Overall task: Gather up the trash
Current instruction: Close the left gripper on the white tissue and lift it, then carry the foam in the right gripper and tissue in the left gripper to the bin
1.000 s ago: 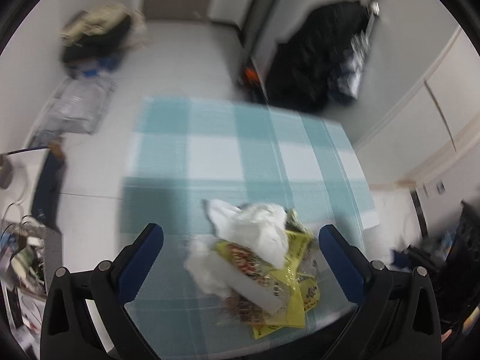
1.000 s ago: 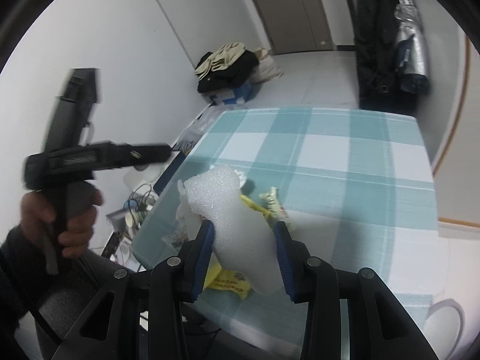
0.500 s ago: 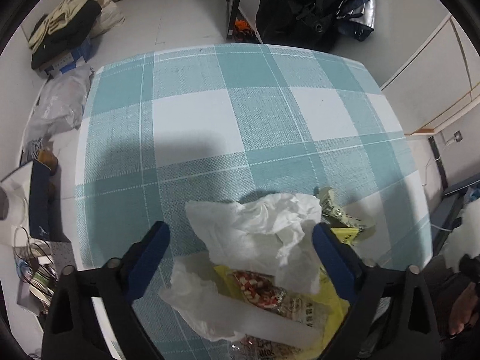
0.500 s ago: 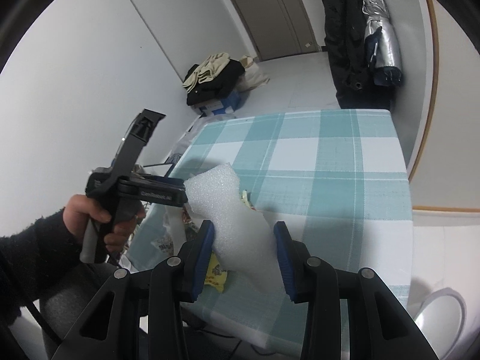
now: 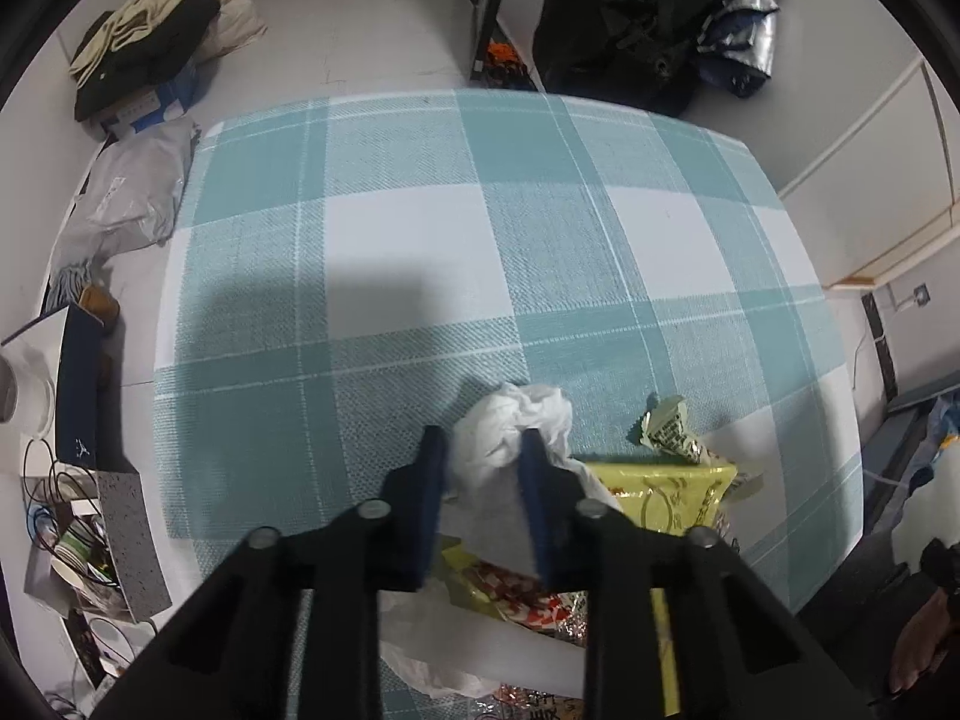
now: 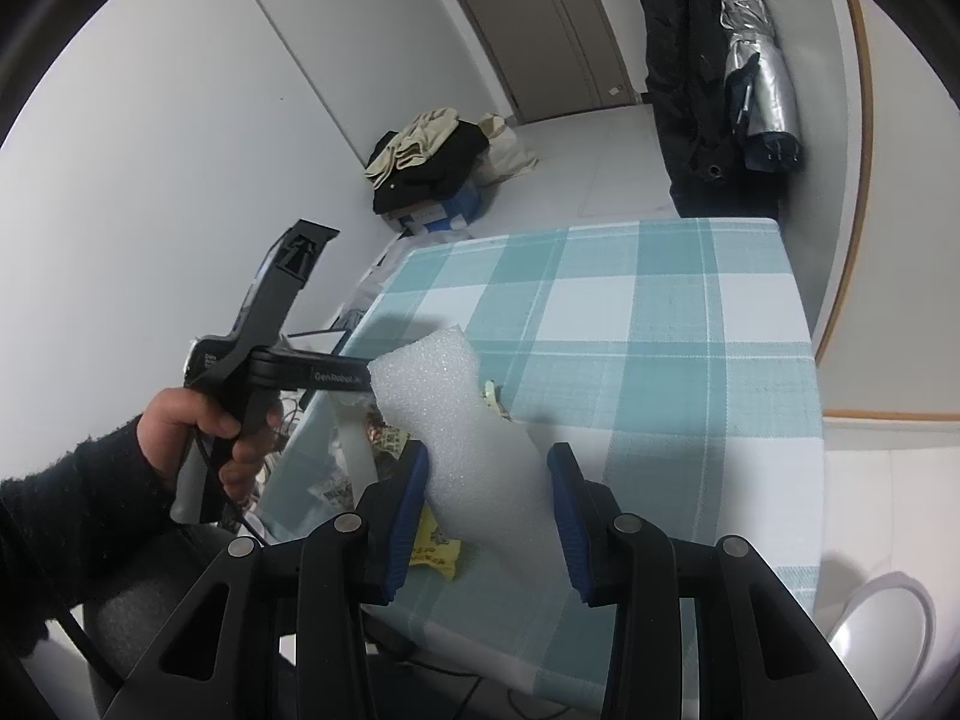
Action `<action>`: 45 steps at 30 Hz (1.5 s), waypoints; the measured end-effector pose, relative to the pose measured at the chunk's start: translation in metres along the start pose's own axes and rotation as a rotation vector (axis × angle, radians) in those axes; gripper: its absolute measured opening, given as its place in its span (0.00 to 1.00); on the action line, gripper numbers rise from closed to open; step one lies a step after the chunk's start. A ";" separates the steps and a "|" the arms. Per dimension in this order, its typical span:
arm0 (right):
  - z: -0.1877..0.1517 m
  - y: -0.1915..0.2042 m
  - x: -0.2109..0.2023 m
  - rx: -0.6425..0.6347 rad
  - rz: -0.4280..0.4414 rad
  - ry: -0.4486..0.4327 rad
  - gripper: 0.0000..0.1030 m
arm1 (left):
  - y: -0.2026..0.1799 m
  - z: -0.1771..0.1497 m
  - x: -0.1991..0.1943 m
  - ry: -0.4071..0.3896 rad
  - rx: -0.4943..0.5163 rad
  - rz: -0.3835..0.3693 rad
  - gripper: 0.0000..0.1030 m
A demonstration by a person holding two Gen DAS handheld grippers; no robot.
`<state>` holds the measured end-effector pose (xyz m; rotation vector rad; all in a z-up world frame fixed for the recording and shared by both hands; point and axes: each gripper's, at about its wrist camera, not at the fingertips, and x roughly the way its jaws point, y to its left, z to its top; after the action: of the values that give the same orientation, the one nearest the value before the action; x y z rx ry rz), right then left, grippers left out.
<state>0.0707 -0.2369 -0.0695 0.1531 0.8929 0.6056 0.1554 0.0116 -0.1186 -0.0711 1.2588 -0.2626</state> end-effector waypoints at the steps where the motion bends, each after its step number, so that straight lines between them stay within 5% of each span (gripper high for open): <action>1: 0.000 0.000 0.000 0.000 -0.002 -0.001 0.38 | 0.001 0.002 -0.001 -0.009 -0.010 -0.003 0.11; 16: 0.003 0.000 -0.011 0.033 -0.016 -0.044 0.38 | 0.006 0.004 -0.046 -0.191 -0.105 -0.038 0.04; 23: 0.017 0.009 -0.056 0.043 -0.012 -0.147 0.38 | -0.017 -0.001 -0.094 -0.328 -0.083 -0.053 0.04; 35: 0.024 0.012 -0.195 0.079 -0.078 -0.343 0.38 | -0.126 -0.010 -0.172 -0.521 0.130 -0.145 0.04; 45: -0.012 -0.038 -0.294 0.159 -0.226 -0.470 0.38 | -0.230 -0.016 -0.179 -0.549 0.325 -0.257 0.04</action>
<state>-0.0618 -0.4327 0.1102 0.3191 0.4912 0.2680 0.0541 -0.1672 0.0882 -0.0219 0.6486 -0.6218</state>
